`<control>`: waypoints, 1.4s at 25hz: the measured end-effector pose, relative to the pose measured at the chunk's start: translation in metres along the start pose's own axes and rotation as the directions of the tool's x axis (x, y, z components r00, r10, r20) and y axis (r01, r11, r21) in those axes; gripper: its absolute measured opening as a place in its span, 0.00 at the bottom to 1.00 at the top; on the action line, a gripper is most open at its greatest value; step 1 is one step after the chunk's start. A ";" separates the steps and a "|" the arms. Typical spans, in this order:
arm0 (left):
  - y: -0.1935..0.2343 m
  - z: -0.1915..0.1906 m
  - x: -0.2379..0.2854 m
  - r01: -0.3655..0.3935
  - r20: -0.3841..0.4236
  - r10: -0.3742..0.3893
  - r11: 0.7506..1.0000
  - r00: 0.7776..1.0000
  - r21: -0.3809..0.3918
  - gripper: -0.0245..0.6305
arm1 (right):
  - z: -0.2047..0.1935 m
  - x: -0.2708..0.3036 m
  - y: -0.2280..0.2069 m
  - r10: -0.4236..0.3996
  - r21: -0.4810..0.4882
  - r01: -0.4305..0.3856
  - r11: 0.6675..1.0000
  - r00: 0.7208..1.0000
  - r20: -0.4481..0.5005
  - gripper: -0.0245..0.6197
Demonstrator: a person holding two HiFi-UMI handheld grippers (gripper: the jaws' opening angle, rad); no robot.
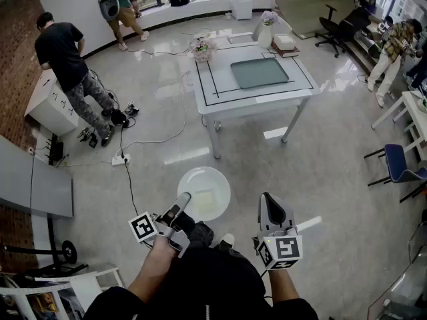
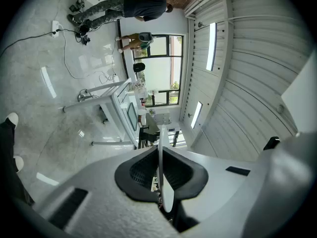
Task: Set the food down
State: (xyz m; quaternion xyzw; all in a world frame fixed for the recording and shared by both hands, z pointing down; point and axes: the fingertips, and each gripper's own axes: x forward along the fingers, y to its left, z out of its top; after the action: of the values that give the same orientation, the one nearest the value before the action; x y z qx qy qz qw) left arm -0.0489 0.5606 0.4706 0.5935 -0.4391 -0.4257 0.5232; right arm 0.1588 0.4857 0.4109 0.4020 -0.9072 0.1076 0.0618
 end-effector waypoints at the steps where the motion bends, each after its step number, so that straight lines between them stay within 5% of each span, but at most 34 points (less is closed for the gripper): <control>1: 0.001 0.000 0.001 0.000 -0.002 0.000 1.000 1.000 0.000 0.07 | -0.001 0.001 0.000 -0.001 0.000 0.001 1.000 1.000 0.000 0.05; 22: 0.005 -0.006 0.012 -0.012 -0.002 0.012 1.000 1.000 -0.015 0.07 | -0.014 -0.004 -0.004 0.031 0.047 -0.031 0.998 0.999 -0.013 0.06; 35: 0.021 0.011 0.077 -0.022 -0.032 0.021 0.999 0.999 -0.041 0.07 | -0.010 0.046 -0.038 0.022 0.045 -0.020 0.999 0.999 -0.043 0.06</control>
State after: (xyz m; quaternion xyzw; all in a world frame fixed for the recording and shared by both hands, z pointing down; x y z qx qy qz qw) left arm -0.0414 0.4821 0.4872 0.5846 -0.4282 -0.4195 0.5468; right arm 0.1560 0.4301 0.4353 0.3911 -0.9073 0.1371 0.0712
